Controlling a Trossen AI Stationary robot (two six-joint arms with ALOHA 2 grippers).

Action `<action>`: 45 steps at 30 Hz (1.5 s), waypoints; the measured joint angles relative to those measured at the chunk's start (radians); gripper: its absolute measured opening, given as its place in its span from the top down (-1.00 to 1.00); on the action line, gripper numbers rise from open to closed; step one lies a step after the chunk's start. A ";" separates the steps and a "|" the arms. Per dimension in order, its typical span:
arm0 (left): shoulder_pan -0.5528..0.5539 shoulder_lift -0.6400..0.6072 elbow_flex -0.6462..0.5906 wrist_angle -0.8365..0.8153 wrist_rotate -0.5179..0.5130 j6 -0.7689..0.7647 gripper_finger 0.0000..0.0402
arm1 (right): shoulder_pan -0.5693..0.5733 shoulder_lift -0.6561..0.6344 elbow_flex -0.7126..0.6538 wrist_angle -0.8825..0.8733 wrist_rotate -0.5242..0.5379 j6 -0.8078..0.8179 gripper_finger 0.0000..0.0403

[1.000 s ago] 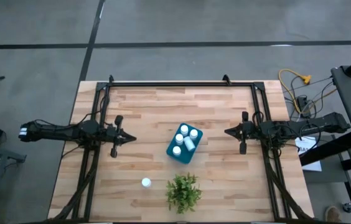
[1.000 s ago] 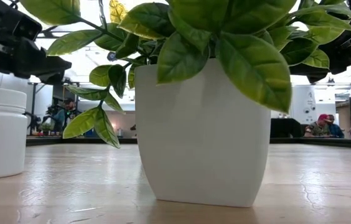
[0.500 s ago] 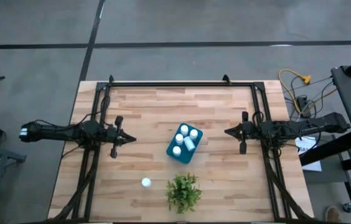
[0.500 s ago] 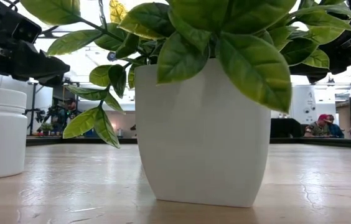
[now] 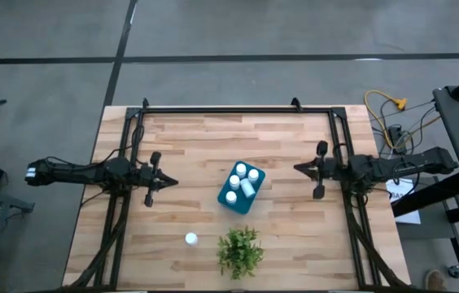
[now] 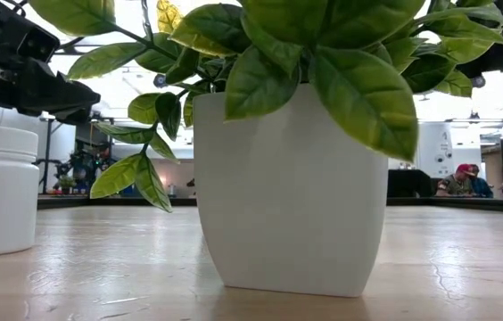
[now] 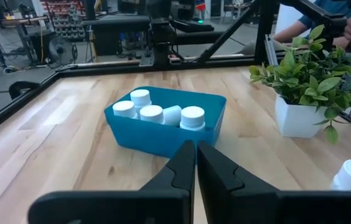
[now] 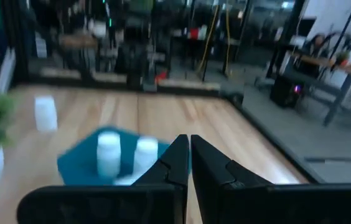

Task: Pick and place pill bottles into a basket
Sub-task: Put the white pill bottle into the blue bin

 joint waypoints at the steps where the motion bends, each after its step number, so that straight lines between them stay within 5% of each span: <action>1: 0.000 0.000 0.000 0.000 0.000 0.000 1.00 | 0.000 0.000 0.000 0.019 0.000 0.000 0.96; 11: 0.000 -0.001 0.000 0.000 0.000 0.000 1.00 | 0.000 0.035 0.056 0.039 0.086 0.019 0.96; 31: 0.000 0.000 0.000 0.000 0.000 0.000 1.00 | -0.004 0.581 0.799 -0.399 0.130 0.186 0.96; 45: 0.000 0.000 0.000 0.001 0.000 0.000 1.00 | -0.004 0.908 1.205 -0.686 0.093 0.550 0.96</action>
